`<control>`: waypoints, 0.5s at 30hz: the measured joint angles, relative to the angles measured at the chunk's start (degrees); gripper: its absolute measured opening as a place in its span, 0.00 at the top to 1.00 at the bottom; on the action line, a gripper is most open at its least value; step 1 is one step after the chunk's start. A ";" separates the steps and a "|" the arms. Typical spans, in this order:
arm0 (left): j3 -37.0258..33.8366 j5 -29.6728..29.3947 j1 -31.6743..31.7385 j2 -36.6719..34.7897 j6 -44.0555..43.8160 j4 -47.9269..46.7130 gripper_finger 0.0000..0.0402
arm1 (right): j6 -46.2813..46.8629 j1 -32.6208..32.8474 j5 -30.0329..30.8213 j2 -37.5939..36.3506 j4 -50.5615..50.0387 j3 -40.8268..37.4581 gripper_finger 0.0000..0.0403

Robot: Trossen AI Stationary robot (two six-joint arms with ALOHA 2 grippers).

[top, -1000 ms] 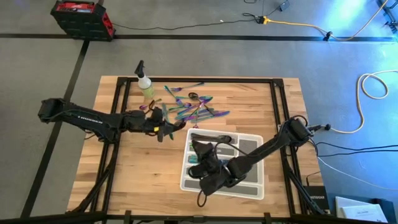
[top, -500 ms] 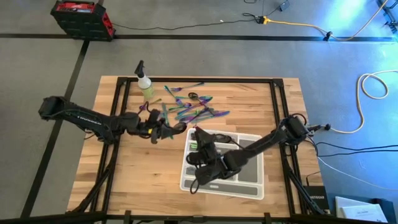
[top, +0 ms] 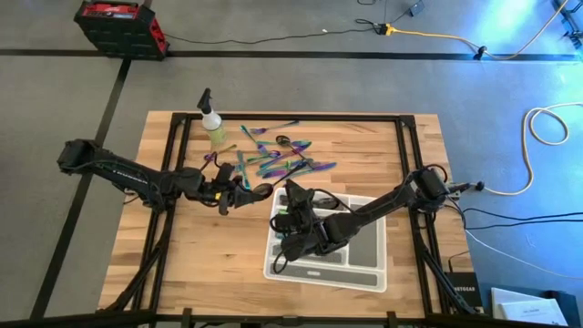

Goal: Sort silverware
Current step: Put the black spoon into the white silverware tray

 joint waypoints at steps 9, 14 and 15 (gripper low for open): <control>0.00 0.00 -0.02 0.00 0.35 0.06 1.00 | 1.27 -1.78 -2.92 0.00 -1.03 -0.02 0.78; 0.00 0.42 -0.02 0.00 0.41 -0.03 1.00 | 1.25 -2.64 -2.94 0.00 -1.07 -0.02 0.79; 0.00 0.45 -0.02 0.00 0.49 -0.01 1.00 | 1.25 -2.69 -2.93 0.00 -1.05 -0.02 0.79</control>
